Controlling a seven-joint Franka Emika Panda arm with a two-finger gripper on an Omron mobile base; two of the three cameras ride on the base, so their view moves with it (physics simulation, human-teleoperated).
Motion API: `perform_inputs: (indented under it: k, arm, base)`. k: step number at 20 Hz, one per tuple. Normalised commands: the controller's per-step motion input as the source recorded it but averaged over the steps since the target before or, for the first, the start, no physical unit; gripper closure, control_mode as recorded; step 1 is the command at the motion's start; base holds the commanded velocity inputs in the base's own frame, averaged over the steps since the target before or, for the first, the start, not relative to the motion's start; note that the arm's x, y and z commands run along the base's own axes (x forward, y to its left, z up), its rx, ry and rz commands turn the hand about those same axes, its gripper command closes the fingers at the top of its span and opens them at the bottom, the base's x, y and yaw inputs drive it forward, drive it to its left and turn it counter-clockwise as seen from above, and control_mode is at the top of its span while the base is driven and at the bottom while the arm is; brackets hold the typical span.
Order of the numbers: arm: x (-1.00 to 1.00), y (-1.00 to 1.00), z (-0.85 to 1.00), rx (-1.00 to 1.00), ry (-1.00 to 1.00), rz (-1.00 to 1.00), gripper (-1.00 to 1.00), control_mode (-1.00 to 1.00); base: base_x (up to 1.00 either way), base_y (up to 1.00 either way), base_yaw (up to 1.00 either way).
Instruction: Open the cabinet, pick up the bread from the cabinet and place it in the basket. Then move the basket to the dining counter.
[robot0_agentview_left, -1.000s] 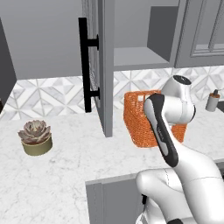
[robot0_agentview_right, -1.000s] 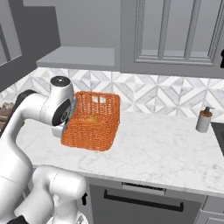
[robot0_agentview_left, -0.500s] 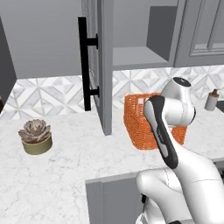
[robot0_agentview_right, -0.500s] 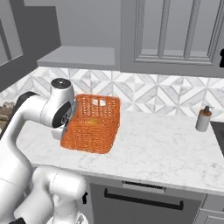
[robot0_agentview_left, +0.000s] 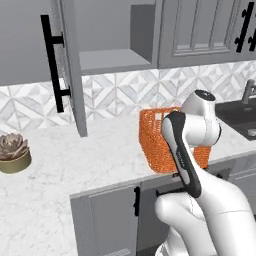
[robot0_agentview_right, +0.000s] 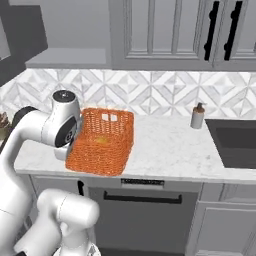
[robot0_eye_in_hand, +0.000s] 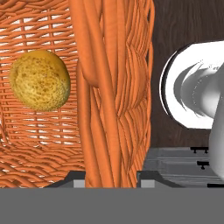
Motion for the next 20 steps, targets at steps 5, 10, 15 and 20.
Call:
perform_inputs:
  k: [5, 10, 15, 20]
  arm:
    - [0.00, 0.00, 0.00, 0.00, 0.00, 0.00, 1.00, 1.00]
    - [0.00, 0.00, 0.00, 0.00, 0.00, 0.00, 1.00, 1.00]
    - [0.00, 0.00, 0.00, 0.00, 0.00, 0.00, 1.00, 1.00]
    - [0.00, 0.00, 0.00, 0.00, 0.00, 0.00, 1.00, 1.00]
  base:
    - [-0.02, -0.87, -0.66]
    - [0.00, -0.75, -0.74]
    - [0.00, -0.70, -0.77]
    - [0.00, -0.71, -0.76]
